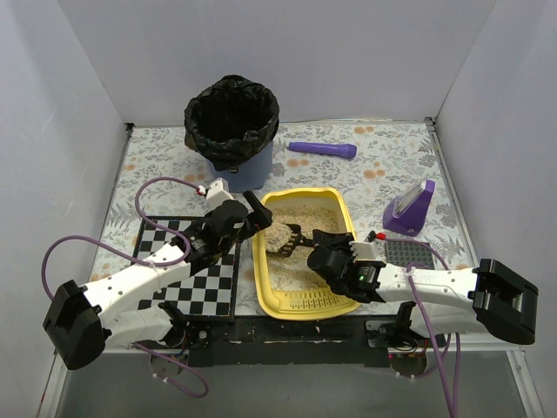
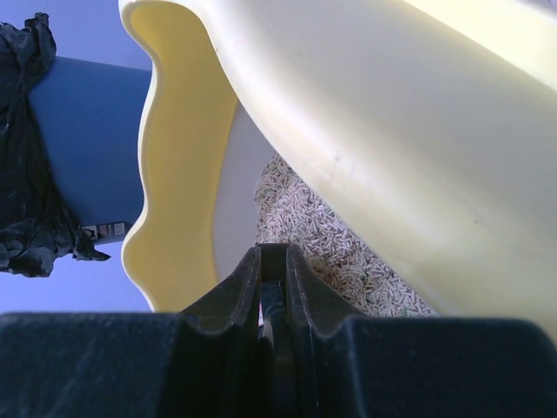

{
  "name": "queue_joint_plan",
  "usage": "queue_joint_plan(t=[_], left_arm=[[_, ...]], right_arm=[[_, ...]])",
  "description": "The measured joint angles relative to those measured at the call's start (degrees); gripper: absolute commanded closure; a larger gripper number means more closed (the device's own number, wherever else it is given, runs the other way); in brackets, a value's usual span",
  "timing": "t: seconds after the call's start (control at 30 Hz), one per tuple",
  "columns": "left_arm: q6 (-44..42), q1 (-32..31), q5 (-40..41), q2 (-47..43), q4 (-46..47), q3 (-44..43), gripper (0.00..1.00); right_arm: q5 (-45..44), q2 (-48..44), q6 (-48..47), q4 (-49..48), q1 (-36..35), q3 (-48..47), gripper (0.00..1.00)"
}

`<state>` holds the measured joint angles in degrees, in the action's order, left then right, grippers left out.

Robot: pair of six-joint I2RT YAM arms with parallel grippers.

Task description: Clean the litter box

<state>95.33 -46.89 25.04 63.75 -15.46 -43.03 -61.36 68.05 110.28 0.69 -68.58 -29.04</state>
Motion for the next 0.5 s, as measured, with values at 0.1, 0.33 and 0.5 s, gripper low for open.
queue_joint_plan(t=[0.1,0.33,0.5], left_arm=[[-0.3,0.0,-0.2,-0.9,0.1,0.0,0.02],[-1.1,0.0,-1.6,-1.0,0.5,0.0,0.02],[-1.8,0.0,-2.2,-1.0,0.7,0.0,0.02]], right_arm=[[-0.3,-0.1,0.2,-0.1,0.0,0.0,0.99],[-1.7,-0.1,0.3,-0.4,0.0,-0.3,0.99],[-2.2,-0.1,-0.7,-1.1,0.0,-0.5,0.99]])
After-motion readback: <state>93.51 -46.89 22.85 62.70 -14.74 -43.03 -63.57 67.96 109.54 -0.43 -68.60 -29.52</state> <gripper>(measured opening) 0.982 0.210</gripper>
